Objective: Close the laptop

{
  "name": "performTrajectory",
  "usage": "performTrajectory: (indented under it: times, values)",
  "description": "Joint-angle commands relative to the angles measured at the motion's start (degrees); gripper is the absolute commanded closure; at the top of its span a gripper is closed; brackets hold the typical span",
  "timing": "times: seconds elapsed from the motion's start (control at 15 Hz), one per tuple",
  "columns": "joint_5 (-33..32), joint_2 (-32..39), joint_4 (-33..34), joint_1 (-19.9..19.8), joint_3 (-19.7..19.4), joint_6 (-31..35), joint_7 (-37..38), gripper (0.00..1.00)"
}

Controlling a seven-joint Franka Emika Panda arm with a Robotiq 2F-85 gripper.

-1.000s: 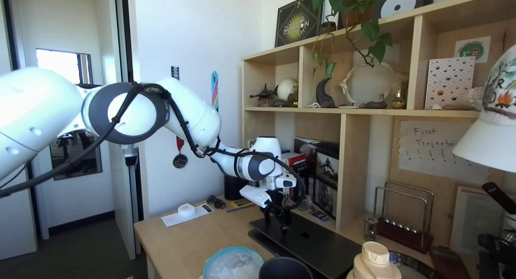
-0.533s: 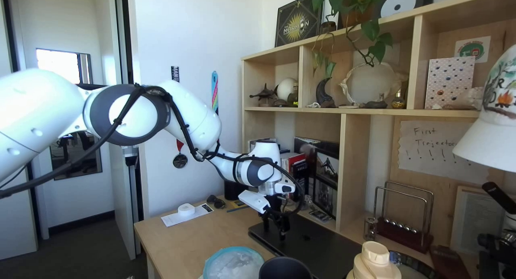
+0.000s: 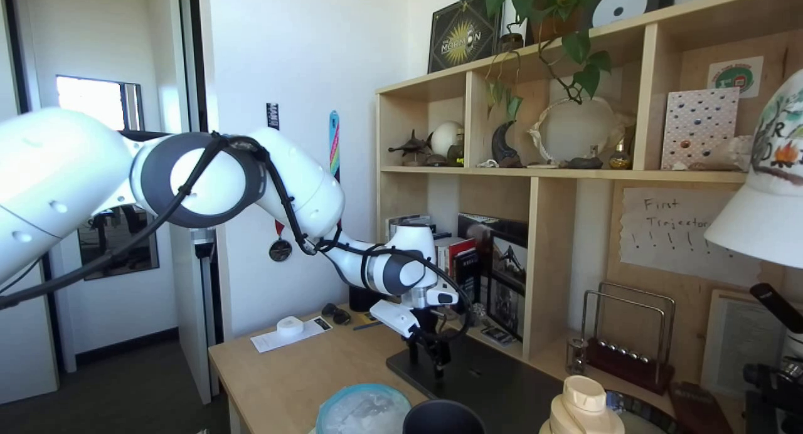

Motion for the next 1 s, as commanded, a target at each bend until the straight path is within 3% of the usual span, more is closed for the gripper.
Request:
performTrajectory:
  times: [0.0, 0.6, 0.93]
  values:
    - [-0.2, -3.2, -0.4, -0.3, 0.2, -0.1, -1.2, 0.0]
    - [-1.5, -14.8, 2.5, 0.1, 1.5, -5.2, -7.6, 0.0]
    - [-2.3, -21.3, 5.8, -0.2, 3.3, -15.5, -12.9, 0.0]
